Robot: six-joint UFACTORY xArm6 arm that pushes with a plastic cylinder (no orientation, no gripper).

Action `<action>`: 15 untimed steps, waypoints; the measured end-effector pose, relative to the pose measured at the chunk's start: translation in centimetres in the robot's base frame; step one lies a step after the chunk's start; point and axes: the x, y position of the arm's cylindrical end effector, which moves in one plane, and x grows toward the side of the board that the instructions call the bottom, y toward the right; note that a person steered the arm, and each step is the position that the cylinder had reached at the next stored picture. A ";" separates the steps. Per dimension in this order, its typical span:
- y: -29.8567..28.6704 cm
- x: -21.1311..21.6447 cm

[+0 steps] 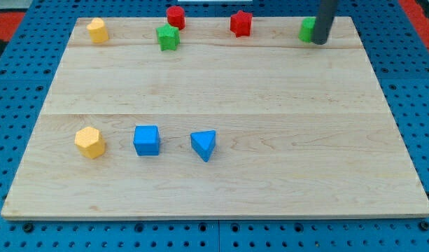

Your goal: Point your arm at the yellow hexagon

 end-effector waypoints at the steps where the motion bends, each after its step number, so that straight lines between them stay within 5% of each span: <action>1: 1.6 -1.4; 5: -6.7 7.9; 8: -11.0 9.7; 12: -35.3 12.2; 15: -43.7 12.2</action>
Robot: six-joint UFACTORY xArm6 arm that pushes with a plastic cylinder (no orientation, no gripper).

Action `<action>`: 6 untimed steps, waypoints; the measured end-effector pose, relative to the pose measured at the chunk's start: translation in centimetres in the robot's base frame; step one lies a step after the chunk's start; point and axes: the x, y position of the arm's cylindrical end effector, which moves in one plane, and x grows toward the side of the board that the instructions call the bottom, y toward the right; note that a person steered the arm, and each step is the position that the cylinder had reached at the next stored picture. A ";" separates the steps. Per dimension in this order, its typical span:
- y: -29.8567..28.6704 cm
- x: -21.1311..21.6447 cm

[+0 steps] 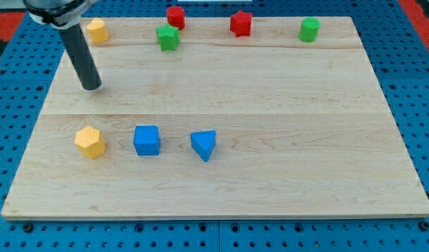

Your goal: Point your arm at the yellow hexagon

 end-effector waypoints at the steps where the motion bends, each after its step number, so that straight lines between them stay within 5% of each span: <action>1: -1.6 0.2; 4: -8.0 7.8; 6: -4.1 18.5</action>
